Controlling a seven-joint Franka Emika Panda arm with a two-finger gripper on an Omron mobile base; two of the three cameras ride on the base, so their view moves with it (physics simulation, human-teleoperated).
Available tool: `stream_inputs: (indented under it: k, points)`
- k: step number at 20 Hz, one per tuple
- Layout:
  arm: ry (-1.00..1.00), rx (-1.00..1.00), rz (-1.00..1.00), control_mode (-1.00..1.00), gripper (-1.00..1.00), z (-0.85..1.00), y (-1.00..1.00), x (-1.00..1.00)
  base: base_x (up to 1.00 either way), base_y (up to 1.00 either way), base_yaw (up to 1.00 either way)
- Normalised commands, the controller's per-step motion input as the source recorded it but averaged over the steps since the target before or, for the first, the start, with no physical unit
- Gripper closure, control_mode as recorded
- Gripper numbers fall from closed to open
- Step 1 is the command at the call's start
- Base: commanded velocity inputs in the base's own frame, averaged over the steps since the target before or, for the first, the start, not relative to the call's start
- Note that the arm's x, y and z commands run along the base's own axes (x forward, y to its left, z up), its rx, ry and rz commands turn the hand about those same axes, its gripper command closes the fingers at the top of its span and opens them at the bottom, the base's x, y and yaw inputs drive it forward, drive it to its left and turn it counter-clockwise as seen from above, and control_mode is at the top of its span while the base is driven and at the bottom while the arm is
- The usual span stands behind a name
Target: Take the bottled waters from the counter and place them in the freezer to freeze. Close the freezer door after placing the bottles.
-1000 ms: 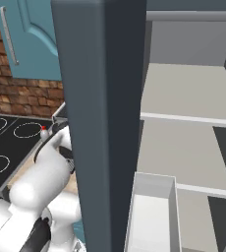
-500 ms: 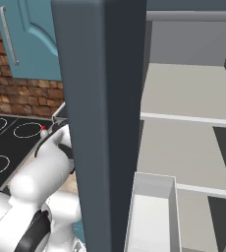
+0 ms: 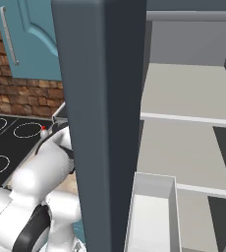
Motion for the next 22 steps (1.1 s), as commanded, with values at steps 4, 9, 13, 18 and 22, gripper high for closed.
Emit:
stream_inputs:
  k: [4, 9, 13, 18, 22]
  points:
    - [0.00, 0.00, -0.04, -1.00, -1.00, 0.00, 0.00, 0.35, 0.00, 0.00, 0.00]
    - [0.00, 0.00, -0.03, -1.00, -1.00, -0.02, 0.00, 0.24, 0.00, 0.00, 0.00]
    - [0.00, 0.00, -0.02, -1.00, -1.00, -0.13, 0.00, 0.00, 0.00, 0.00, 0.00]
    - [0.00, 0.00, -0.02, -1.00, -1.00, -0.18, 0.01, 0.00, 0.00, 0.00, 0.00]
    - [0.00, 0.00, -0.01, -1.00, -1.00, -0.20, 0.11, 0.00, 0.00, 0.00, 0.00]
